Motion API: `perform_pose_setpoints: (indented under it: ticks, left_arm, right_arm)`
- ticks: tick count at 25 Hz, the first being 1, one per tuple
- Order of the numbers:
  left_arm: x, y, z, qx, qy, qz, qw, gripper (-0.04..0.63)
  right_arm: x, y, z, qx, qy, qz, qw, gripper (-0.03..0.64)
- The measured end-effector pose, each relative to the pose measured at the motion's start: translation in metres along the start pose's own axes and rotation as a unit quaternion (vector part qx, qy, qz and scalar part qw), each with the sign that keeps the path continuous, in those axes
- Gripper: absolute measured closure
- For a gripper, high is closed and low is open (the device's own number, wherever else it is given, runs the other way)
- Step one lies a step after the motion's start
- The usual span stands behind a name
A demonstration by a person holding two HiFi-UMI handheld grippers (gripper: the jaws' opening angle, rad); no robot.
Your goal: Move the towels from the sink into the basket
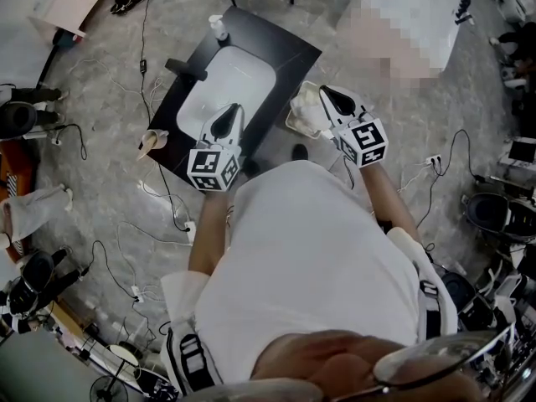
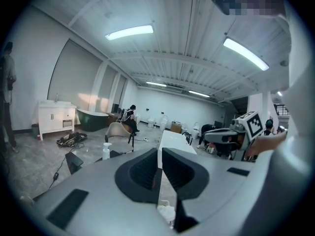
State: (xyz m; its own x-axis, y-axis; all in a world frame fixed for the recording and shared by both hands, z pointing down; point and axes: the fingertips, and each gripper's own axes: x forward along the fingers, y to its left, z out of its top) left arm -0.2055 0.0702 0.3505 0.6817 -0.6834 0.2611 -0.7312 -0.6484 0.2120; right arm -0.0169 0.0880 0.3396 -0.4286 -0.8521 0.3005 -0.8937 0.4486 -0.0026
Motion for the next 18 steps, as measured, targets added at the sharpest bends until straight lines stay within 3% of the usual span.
perform_pose_setpoints:
  ticks: [18]
  left_arm:
    - [-0.0004,0.0018,-0.0046,-0.004,0.000,0.001,1.0000,0.565]
  right_arm:
    - [-0.0003,-0.0006,-0.0036,0.010,0.002,-0.004,1.000,0.620]
